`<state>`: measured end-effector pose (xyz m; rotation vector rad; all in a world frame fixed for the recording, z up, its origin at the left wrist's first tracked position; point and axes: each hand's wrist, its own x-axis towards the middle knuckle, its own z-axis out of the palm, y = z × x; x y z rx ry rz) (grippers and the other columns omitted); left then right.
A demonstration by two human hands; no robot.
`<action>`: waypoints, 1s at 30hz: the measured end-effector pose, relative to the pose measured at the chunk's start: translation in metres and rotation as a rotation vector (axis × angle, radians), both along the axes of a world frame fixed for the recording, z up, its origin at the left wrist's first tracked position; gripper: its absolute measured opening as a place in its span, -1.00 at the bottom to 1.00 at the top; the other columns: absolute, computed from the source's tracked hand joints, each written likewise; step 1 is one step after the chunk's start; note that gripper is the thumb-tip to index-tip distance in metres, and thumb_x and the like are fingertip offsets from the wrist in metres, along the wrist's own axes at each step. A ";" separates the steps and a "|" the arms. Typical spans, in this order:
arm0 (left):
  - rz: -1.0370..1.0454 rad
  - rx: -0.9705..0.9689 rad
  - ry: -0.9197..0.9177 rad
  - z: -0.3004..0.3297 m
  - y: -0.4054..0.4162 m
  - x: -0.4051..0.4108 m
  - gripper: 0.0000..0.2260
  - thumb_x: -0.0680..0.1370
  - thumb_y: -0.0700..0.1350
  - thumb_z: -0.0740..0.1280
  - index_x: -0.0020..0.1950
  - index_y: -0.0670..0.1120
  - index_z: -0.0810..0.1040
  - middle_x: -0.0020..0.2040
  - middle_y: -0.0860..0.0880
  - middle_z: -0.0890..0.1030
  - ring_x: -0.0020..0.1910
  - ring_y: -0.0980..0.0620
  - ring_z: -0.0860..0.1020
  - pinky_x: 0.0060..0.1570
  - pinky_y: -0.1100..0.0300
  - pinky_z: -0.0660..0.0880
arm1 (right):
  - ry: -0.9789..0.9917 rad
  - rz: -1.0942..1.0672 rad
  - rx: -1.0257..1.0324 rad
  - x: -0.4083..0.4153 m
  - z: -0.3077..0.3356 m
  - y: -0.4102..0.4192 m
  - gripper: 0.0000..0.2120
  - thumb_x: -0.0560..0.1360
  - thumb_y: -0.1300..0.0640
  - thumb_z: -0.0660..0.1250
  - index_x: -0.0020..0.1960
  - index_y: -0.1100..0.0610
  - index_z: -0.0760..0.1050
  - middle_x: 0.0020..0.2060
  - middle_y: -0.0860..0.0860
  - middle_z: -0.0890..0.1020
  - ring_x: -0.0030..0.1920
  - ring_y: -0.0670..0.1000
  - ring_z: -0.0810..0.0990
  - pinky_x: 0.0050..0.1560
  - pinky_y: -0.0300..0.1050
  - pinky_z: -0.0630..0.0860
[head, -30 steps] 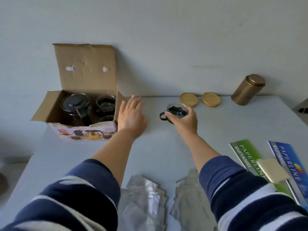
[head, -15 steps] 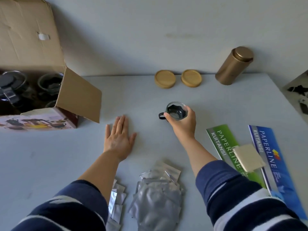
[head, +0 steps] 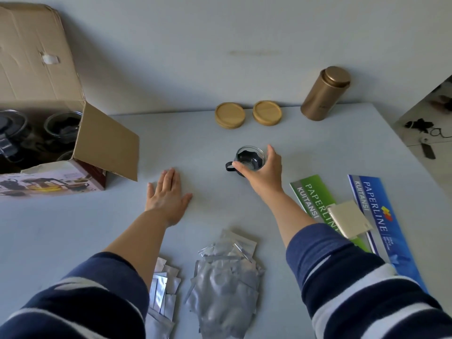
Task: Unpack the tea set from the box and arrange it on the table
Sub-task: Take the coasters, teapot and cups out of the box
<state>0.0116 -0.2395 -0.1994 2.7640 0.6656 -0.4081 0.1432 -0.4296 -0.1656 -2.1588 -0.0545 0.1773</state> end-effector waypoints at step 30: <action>0.298 0.187 -0.166 0.087 0.230 -0.155 -0.09 0.50 0.14 0.28 0.55 -0.14 -0.29 0.57 -0.05 -0.29 0.54 -0.03 -0.29 0.52 -0.06 -0.13 | -0.042 0.785 -0.964 -0.149 0.120 0.358 -0.61 0.55 0.13 0.28 0.36 0.19 0.40 0.24 0.11 0.50 0.25 0.14 0.48 0.09 -0.08 0.42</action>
